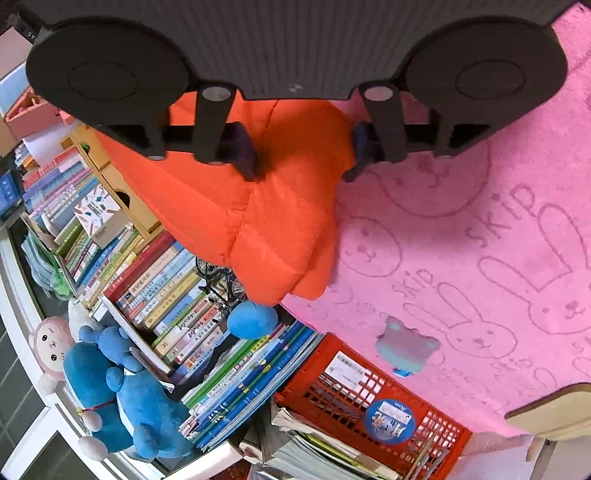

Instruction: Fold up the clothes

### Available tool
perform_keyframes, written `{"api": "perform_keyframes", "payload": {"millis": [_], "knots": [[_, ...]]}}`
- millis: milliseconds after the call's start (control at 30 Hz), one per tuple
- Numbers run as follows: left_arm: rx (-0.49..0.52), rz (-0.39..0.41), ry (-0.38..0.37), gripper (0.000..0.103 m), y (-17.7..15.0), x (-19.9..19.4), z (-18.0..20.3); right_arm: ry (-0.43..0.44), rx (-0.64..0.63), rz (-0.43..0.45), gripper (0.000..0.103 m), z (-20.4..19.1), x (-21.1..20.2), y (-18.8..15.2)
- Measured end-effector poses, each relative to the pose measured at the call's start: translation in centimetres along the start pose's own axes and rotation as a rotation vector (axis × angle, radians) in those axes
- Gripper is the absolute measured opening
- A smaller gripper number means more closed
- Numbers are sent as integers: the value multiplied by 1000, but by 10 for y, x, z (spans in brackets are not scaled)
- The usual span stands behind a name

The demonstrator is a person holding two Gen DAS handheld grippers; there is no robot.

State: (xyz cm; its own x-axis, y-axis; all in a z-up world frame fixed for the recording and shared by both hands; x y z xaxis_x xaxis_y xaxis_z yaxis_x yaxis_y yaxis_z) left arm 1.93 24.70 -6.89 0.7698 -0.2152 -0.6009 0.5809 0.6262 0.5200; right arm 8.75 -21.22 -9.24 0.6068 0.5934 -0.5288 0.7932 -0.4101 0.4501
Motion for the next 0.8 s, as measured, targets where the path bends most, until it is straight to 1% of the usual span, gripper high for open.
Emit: {"api": "perform_keyframes", "payload": {"millis": [33, 67, 100, 233, 333, 400, 433, 467, 500, 533, 600, 667, 733, 767, 800], "knots": [[13, -3, -2, 42, -1, -2, 0, 21, 1, 3, 35, 1, -3, -1], [26, -5, -3, 41, -1, -4, 1, 43, 2, 6, 32, 3, -6, -3], [38, -7, -4, 39, -2, -6, 2, 47, -12, 6, 31, 2, -9, -4], [66, -4, -19, 39, -3, -13, 9, 44, -86, 1, 27, -7, -22, -8], [71, -4, -15, 40, -4, -17, 11, 19, -78, -11, 26, -3, -24, -10], [35, -19, -4, 46, -6, -16, 7, 2, -70, -19, 28, 0, -25, -12], [1, -33, -11, 50, -7, -16, 3, -6, -66, -23, 30, 2, -26, -13], [-33, -46, -24, 56, -9, -16, 0, -15, -62, -27, 30, 3, -26, -14], [-63, -56, -50, 59, -11, -16, -3, -5, -45, -33, 32, 6, -25, -15], [-89, -64, -77, 61, -14, -18, -5, 7, -25, -40, 36, 9, -23, -16], [-118, -78, -123, 68, -19, -20, -5, 26, -14, -49, 40, 8, -18, -18], [-133, -91, -161, 72, -25, -22, -3, 40, -17, -48, 52, 2, -13, -18], [-128, -103, -180, 77, -31, -22, 4, 54, -20, -47, 60, -4, -9, -19], [-132, -109, -191, 78, -33, -21, 8, 61, -21, -47, 65, -7, -6, -19], [-148, -114, -203, 78, -35, -21, 11, 61, -20, -42, 67, -11, -3, -19]]}}
Point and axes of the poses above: each gripper's, at about its wrist camera, not at the fingertips, and x roughly the way its jaws point, z to its right, y to its top, the point moved 4 cm from there along x, roughly the way its jaws point, and after that the axes turned 12 degrees about -z, right-handed, at the moved point
